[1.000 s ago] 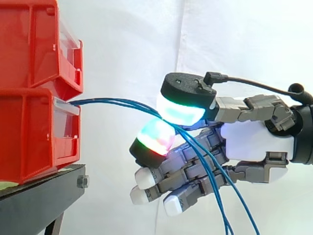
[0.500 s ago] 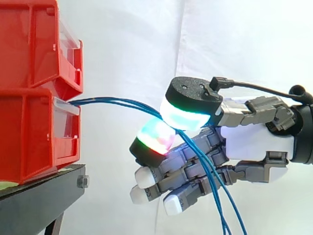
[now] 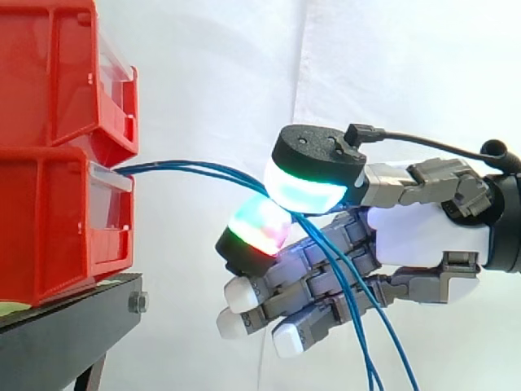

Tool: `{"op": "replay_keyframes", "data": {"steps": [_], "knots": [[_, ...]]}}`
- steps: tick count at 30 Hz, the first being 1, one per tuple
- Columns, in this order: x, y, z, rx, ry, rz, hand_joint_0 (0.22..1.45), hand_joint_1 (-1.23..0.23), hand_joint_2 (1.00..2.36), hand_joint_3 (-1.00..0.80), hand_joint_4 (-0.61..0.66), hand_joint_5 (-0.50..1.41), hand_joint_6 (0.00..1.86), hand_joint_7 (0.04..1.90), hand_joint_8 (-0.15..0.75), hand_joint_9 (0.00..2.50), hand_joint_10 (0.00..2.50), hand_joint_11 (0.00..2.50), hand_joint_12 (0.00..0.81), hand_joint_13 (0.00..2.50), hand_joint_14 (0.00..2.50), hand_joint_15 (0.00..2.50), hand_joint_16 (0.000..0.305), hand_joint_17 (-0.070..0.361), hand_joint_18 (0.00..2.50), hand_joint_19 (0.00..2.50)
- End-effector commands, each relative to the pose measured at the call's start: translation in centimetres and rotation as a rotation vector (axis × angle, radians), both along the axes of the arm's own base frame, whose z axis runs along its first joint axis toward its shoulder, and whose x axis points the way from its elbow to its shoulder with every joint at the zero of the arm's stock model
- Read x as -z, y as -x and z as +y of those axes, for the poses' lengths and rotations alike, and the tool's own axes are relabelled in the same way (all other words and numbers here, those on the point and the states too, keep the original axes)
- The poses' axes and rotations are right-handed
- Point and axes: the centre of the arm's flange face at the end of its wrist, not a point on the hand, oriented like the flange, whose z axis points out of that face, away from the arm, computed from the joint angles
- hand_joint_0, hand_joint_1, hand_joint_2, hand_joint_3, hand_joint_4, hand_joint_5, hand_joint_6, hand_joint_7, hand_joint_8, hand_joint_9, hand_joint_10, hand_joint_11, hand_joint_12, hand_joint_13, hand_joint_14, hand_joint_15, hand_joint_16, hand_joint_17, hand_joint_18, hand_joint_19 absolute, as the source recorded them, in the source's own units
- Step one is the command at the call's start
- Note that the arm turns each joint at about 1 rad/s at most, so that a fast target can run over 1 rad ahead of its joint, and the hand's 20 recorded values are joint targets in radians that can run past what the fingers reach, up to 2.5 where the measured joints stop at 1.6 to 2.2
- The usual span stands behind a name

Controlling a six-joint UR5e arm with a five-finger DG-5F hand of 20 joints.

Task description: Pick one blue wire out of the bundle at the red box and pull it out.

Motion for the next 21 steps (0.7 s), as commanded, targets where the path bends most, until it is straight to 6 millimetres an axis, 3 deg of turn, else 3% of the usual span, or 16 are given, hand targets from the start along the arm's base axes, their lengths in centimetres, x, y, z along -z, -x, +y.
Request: {"op": "replay_keyframes", "data": {"steps": [1, 5, 11, 15, 21], "knots": [[-0.22, -0.03, 0.00, 0.000, -0.003, -0.004, 0.67, -0.76, 1.01, -0.30, 0.28, -0.19, 0.80, 0.98, 0.367, 0.73, 0.01, 0.50, 0.449, 0.53, 0.00, 0.16, 0.059, 0.132, 0.65, 0.41], [-0.48, 0.06, -0.01, 0.000, -0.003, -0.006, 0.73, -0.86, 1.01, -0.33, 0.27, -0.21, 0.85, 0.92, 0.361, 0.71, 0.01, 0.50, 0.448, 0.54, 0.00, 0.15, 0.058, 0.131, 0.67, 0.37], [-0.59, 0.08, -0.01, 0.000, -0.005, -0.008, 0.73, -0.88, 1.00, -0.50, 0.32, -0.20, 0.85, 0.91, 0.356, 0.73, 0.01, 0.51, 0.440, 0.56, 0.00, 0.14, 0.057, 0.129, 0.71, 0.36], [-0.95, 0.10, -0.01, 0.000, -0.006, -0.014, 0.62, -0.75, 1.00, -0.50, 0.32, -0.19, 0.83, 0.97, 0.367, 0.77, 0.01, 0.51, 0.442, 0.56, 0.01, 0.16, 0.058, 0.130, 0.70, 0.41], [-0.95, 0.11, -0.13, 0.001, -0.006, -0.014, 0.57, -0.58, 1.00, -0.50, 0.31, -0.17, 0.81, 1.01, 0.383, 0.81, 0.01, 0.50, 0.451, 0.56, 0.01, 0.18, 0.059, 0.133, 0.67, 0.45]]}}
